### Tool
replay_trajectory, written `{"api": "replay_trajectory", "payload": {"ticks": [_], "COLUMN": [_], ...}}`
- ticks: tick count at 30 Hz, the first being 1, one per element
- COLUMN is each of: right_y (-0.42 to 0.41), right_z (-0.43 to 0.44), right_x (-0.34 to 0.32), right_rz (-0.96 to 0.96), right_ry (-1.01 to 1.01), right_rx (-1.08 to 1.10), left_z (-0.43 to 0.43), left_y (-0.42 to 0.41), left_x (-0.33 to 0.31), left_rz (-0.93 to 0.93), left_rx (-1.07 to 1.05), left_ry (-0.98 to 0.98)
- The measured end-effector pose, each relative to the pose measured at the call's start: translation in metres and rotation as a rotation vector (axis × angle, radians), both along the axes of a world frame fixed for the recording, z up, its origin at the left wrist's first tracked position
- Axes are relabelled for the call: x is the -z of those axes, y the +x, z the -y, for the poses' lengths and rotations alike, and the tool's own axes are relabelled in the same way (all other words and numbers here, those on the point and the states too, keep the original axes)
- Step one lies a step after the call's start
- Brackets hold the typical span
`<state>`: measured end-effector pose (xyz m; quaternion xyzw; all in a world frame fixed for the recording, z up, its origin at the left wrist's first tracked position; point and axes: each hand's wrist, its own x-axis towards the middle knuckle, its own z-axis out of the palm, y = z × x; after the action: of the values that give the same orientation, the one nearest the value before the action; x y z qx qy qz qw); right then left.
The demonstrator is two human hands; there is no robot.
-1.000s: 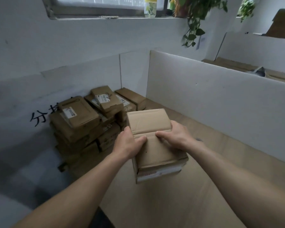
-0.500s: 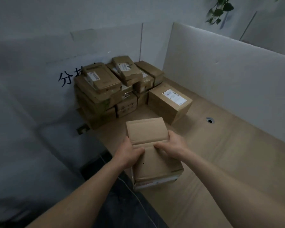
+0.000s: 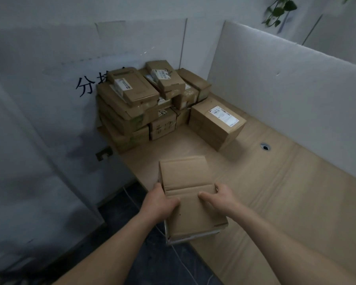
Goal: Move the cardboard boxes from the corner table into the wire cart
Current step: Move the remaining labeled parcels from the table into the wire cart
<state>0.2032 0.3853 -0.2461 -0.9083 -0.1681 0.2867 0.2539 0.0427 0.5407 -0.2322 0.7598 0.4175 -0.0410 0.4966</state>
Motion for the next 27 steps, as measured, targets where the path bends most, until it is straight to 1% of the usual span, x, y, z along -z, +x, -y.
{"api": "replay_trajectory", "payload": {"ticks": [7, 11, 14, 16, 18, 22, 27], "right_y": [0.000, -0.003, -0.006, -0.011, -0.021, -0.052, -0.100], "right_z": [-0.008, -0.025, -0.037, -0.047, -0.060, -0.088, -0.117], "right_x": [-0.006, -0.024, -0.038, -0.049, -0.059, -0.073, -0.080], "right_rz": [0.049, 0.146, 0.122, 0.080, 0.082, 0.200, 0.273], "right_ry": [-0.040, -0.034, 0.033, 0.083, 0.131, 0.168, 0.182], "right_rx": [-0.091, -0.232, -0.315, -0.379, -0.453, -0.602, -0.785], "left_z": [0.004, 0.005, 0.006, 0.007, 0.007, 0.009, 0.018], "left_y": [-0.006, -0.020, -0.034, -0.047, -0.062, -0.100, -0.161], "left_x": [-0.003, -0.014, -0.024, -0.034, -0.043, -0.057, -0.064], "left_rz": [0.021, 0.002, 0.039, 0.067, 0.079, 0.086, 0.079], "left_rx": [-0.088, -0.204, -0.289, -0.342, -0.418, -0.586, -0.779], "left_ry": [-0.012, 0.074, 0.107, 0.126, 0.162, 0.218, 0.282]}}
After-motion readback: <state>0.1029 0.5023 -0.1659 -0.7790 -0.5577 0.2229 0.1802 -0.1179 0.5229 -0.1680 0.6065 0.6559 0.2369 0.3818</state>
